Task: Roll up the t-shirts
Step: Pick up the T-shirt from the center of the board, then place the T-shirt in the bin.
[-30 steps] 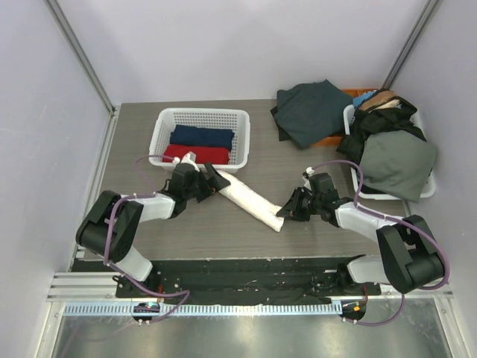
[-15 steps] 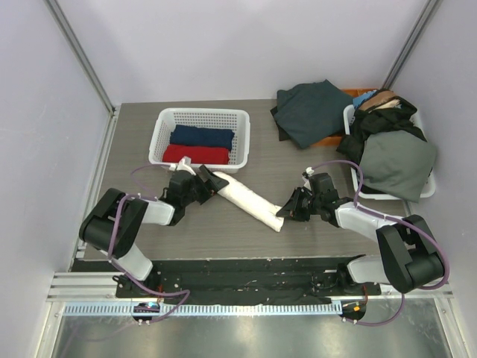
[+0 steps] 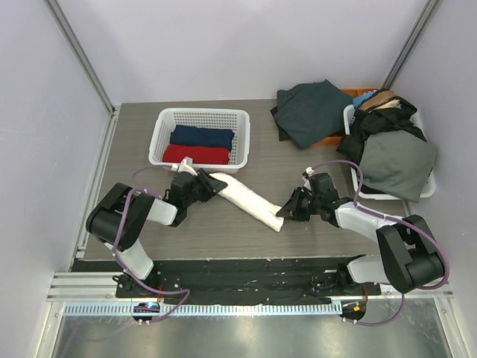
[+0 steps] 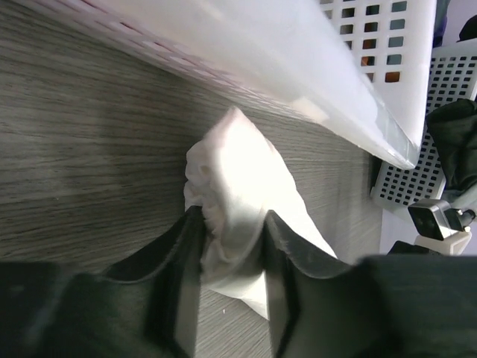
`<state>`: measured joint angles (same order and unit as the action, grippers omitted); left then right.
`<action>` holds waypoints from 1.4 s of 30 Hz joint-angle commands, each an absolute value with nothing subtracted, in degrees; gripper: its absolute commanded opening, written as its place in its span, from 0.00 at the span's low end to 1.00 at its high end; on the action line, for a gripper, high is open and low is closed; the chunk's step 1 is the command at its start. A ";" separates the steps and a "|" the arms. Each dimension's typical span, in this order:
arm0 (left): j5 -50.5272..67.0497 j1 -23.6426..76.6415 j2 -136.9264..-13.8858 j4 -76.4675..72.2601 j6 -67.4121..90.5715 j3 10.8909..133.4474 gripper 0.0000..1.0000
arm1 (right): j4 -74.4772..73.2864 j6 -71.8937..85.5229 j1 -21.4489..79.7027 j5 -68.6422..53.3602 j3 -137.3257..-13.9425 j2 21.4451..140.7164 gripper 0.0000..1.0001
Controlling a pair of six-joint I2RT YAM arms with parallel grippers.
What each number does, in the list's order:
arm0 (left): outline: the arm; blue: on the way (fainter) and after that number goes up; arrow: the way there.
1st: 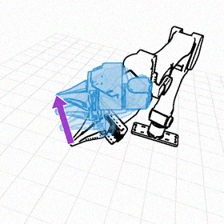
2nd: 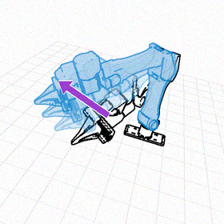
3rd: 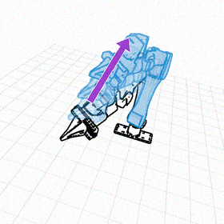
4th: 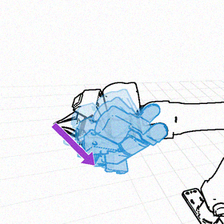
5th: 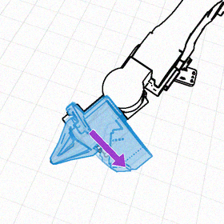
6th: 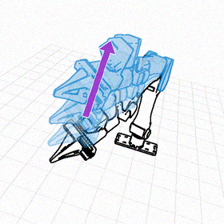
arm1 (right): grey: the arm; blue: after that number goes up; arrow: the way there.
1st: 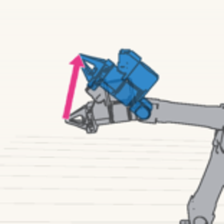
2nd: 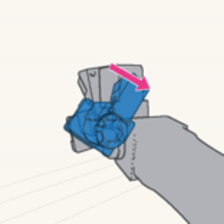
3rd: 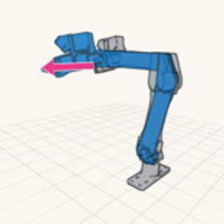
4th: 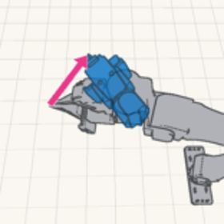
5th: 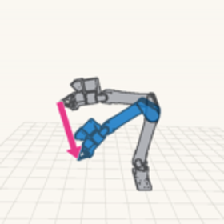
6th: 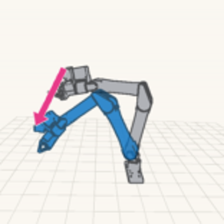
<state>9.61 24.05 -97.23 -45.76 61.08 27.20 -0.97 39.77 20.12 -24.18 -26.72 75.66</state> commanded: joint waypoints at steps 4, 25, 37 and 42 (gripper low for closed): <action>6.15 25.75 -97.56 -50.01 57.48 24.79 0.12 | -5.62 37.36 20.21 -22.85 -26.63 75.59 0.01; -5.27 27.95 -54.77 -9.00 48.52 28.82 0.00 | -19.95 38.85 20.30 -25.66 -41.38 63.89 0.01; -2.04 13.92 -62.04 3.25 41.05 48.51 0.00 | -18.20 37.97 21.18 -28.30 -71.00 88.05 0.01; -0.18 8.97 -70.30 2.46 40.78 55.45 0.00 | -18.28 38.50 21.44 -29.18 -84.18 98.42 0.01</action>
